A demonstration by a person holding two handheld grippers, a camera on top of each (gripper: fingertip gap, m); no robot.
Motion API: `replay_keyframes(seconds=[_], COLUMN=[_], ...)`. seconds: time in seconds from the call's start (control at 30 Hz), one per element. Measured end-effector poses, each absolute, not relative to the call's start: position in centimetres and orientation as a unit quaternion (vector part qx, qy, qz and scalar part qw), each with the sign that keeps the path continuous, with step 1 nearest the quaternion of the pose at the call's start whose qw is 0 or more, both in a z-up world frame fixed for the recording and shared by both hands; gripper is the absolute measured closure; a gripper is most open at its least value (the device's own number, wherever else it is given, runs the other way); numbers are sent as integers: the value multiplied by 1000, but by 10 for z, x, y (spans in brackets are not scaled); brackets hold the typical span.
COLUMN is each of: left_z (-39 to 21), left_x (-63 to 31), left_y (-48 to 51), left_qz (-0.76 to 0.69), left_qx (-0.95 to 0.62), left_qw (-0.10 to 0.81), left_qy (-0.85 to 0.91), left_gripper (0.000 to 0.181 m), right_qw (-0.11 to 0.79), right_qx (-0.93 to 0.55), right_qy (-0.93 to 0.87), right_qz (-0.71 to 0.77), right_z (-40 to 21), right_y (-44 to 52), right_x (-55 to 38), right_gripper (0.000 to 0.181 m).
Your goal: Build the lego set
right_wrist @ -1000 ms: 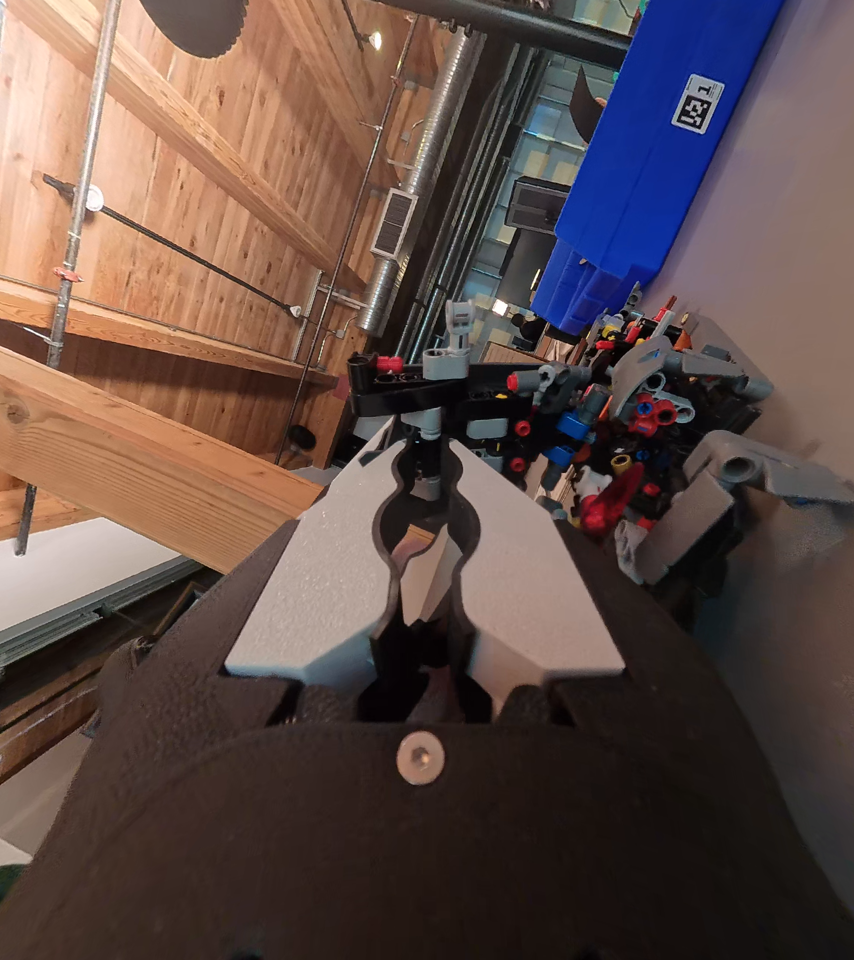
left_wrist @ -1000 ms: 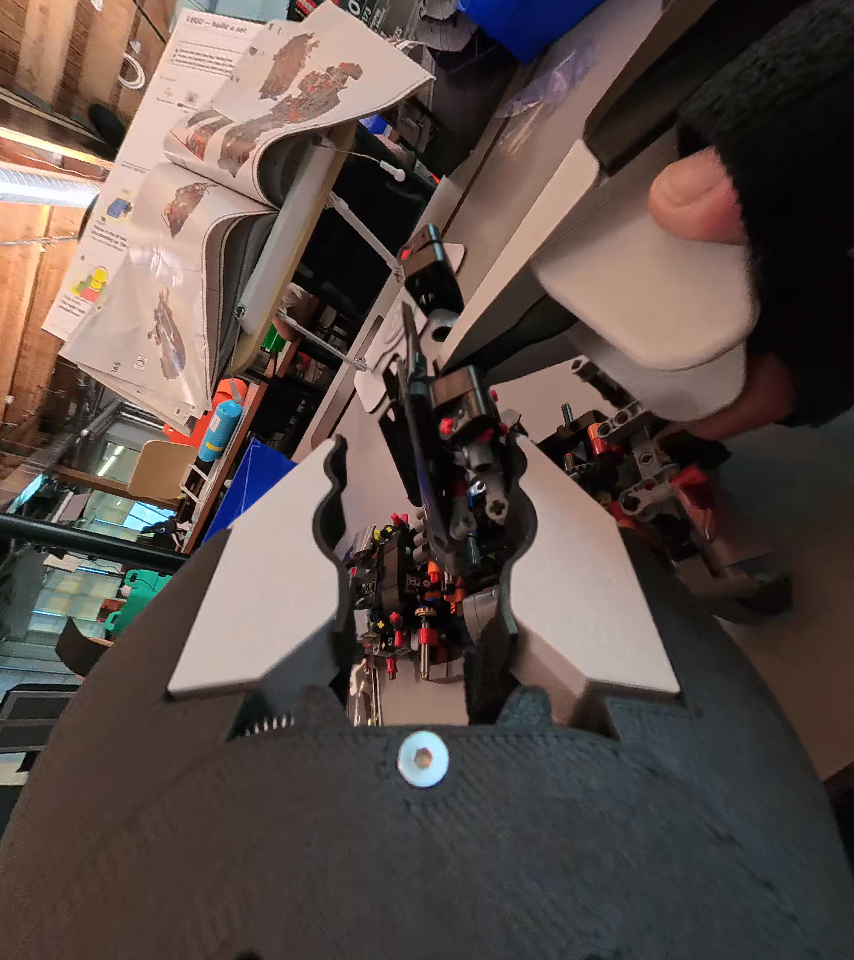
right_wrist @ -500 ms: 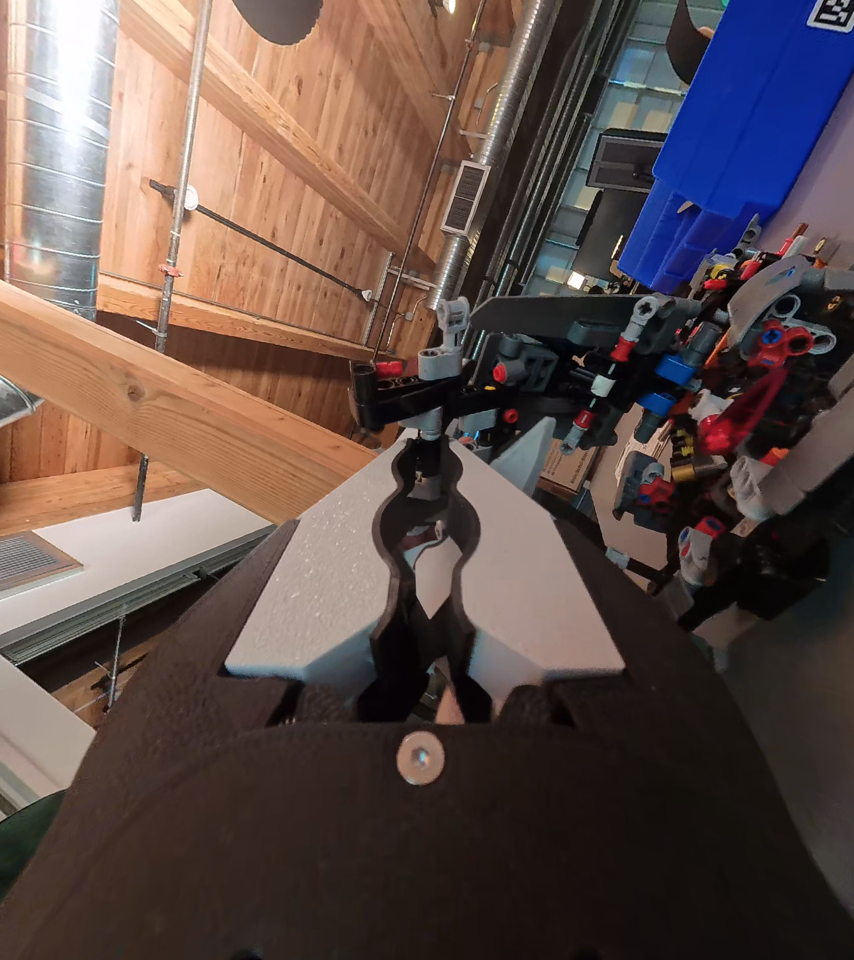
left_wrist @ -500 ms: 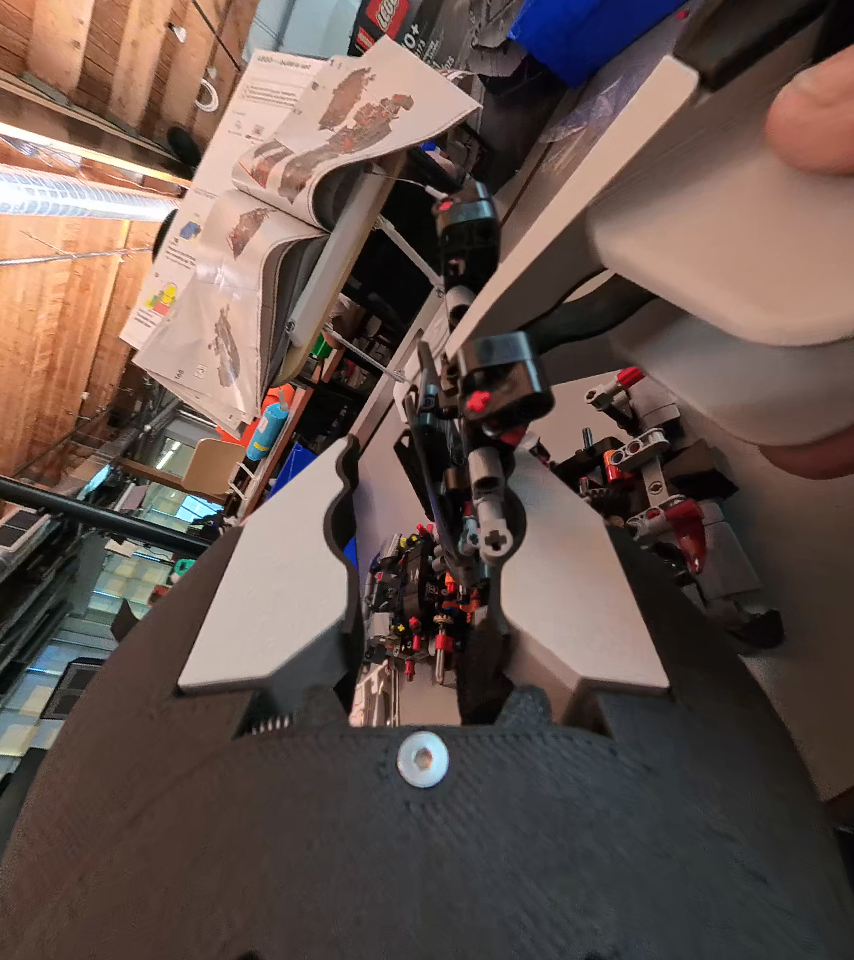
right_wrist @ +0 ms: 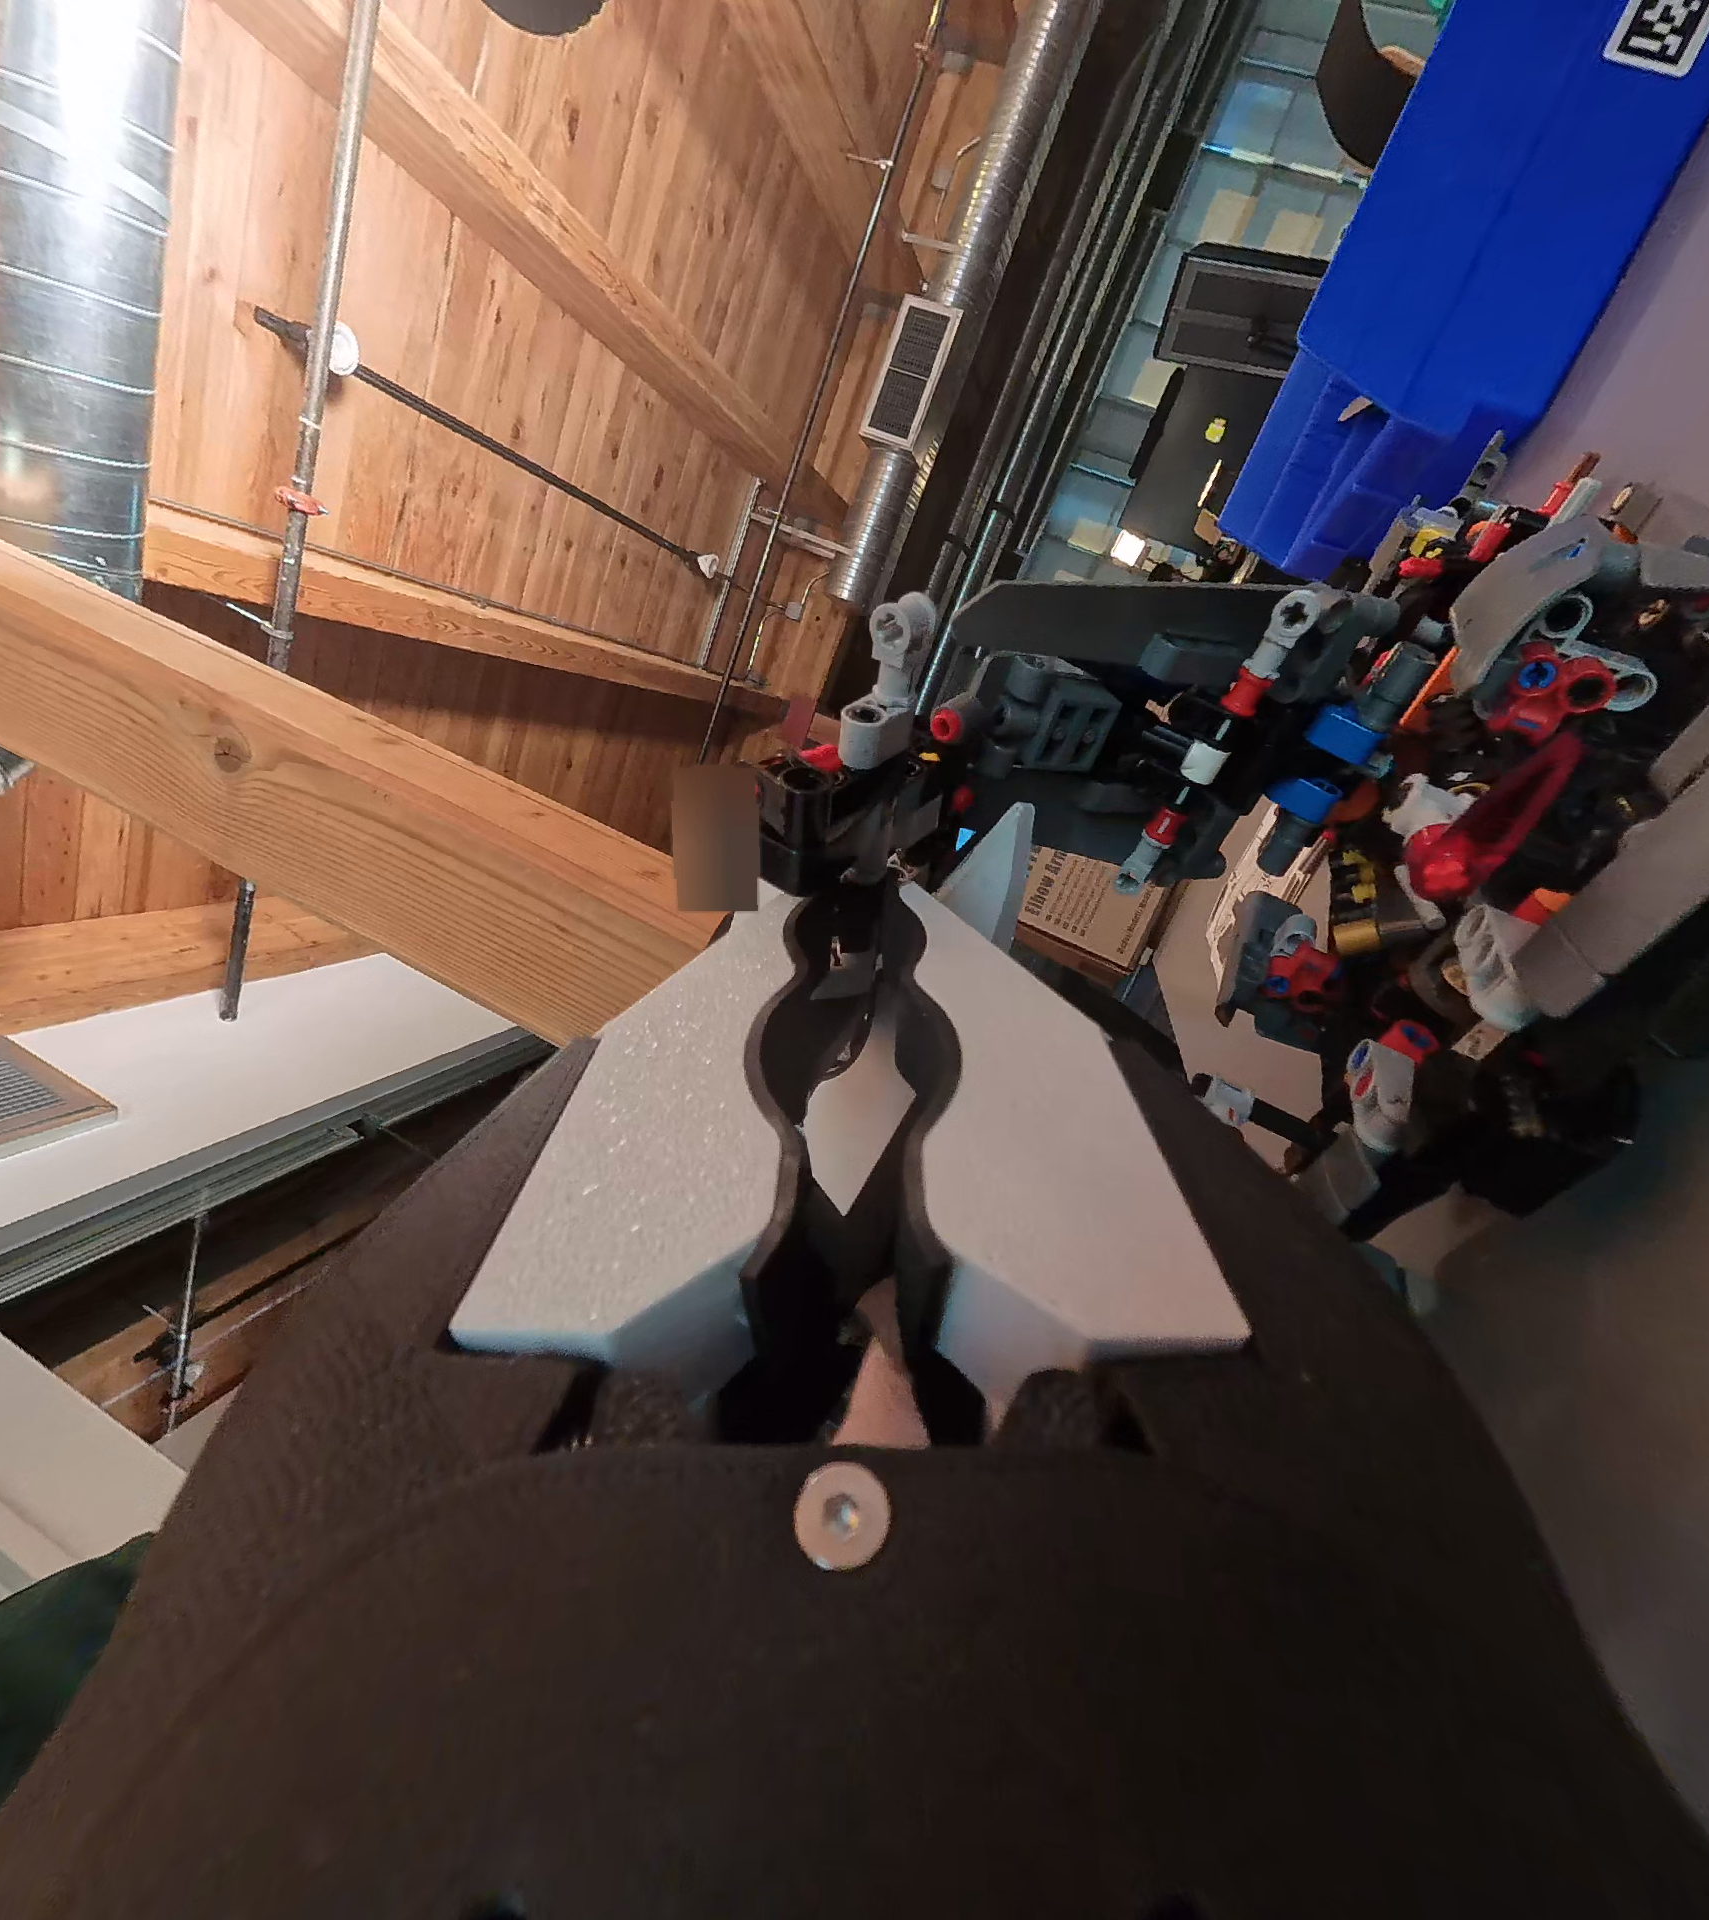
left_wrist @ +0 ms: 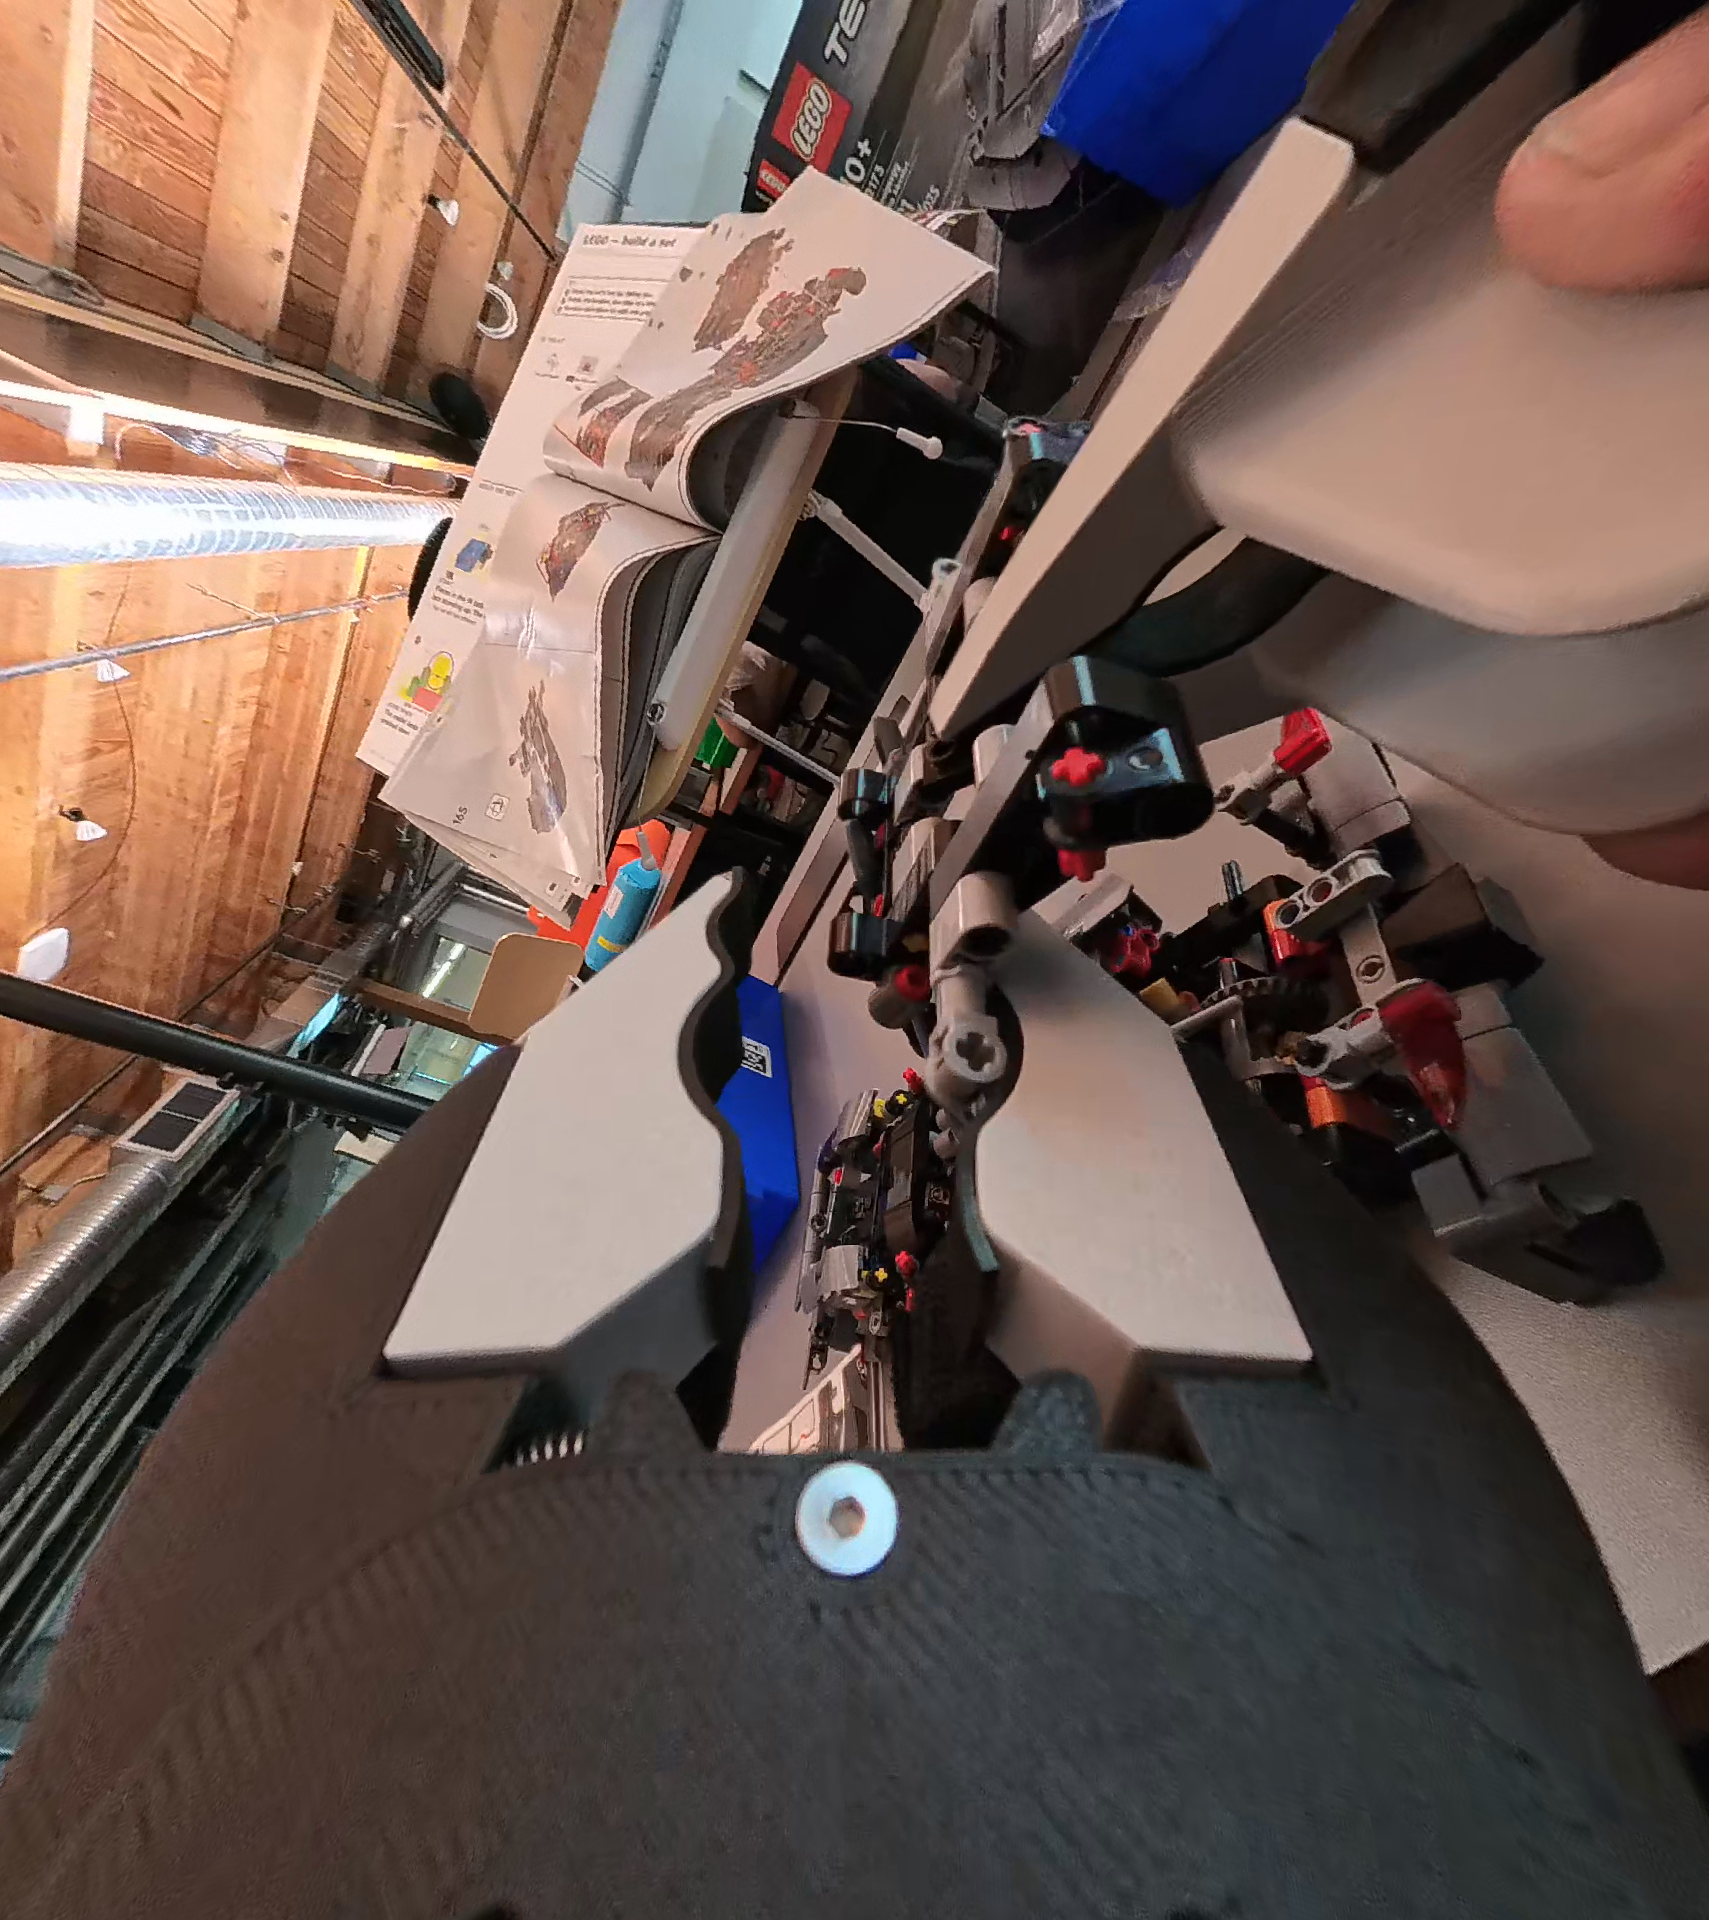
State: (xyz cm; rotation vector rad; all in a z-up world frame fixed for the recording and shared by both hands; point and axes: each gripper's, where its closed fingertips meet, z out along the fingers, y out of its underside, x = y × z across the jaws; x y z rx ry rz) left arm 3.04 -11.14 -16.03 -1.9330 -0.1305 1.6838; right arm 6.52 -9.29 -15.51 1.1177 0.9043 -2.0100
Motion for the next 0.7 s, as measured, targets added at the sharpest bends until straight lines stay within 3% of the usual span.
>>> replay_keyframes(seconds=[0.7], left_z=[-153], left_x=[48], left_y=[-110], left_qz=[636], left_qx=[-716], left_qw=[287], left_qy=[-35], left_gripper=[155], right_qw=[353], right_qx=[410], right_qy=[352], right_qz=[-764], right_z=[-151], right_y=[-95], right_x=[79], right_gripper=[175])
